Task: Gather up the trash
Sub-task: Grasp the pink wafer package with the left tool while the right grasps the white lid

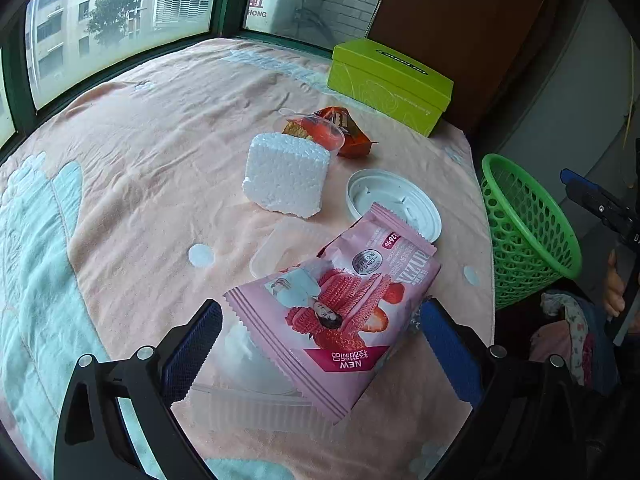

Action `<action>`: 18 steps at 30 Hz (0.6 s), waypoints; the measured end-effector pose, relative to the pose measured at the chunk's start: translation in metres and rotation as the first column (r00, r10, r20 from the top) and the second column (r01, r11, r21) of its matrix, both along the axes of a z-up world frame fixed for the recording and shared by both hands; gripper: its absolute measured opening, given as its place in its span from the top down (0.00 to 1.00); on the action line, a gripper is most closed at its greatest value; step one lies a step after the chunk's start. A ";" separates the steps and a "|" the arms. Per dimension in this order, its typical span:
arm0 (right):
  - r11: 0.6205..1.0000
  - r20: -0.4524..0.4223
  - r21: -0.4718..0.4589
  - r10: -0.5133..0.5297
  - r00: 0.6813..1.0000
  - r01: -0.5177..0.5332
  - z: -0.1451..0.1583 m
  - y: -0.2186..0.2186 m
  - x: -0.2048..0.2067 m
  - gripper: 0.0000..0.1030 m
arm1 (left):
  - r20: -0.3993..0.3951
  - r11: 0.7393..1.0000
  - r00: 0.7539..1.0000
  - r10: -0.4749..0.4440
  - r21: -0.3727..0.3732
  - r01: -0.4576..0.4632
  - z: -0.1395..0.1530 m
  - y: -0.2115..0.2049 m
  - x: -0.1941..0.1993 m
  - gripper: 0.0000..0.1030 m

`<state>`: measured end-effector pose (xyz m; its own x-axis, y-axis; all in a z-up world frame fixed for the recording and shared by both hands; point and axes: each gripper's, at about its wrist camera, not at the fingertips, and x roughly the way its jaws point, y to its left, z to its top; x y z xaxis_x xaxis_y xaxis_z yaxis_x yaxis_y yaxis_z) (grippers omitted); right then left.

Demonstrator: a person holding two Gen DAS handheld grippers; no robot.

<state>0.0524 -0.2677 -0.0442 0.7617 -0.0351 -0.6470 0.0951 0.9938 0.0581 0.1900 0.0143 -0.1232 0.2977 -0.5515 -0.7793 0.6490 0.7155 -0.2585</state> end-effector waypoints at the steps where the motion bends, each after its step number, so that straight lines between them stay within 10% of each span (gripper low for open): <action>1: 1.000 -0.001 0.001 0.002 1.000 -0.002 -0.001 0.001 0.000 0.17 | 0.009 1.000 1.000 -0.001 0.006 0.001 0.000 -0.001 -0.001 0.07; 10: 1.000 -0.008 0.003 0.024 1.000 -0.024 -0.005 0.009 0.006 0.17 | 0.114 0.997 0.993 -0.043 0.061 0.036 0.004 -0.012 -0.015 0.08; 18: 1.000 -0.002 0.002 0.030 1.000 -0.030 -0.005 0.011 0.005 0.17 | 0.114 0.997 0.993 -0.017 0.071 0.009 0.002 -0.010 -0.013 0.39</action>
<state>0.0576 -0.2564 -0.0493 0.7609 -0.0107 -0.6487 0.0654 0.9960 0.0602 0.1765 0.0042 -0.1208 0.3805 -0.5009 -0.7774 0.6811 0.7204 -0.1308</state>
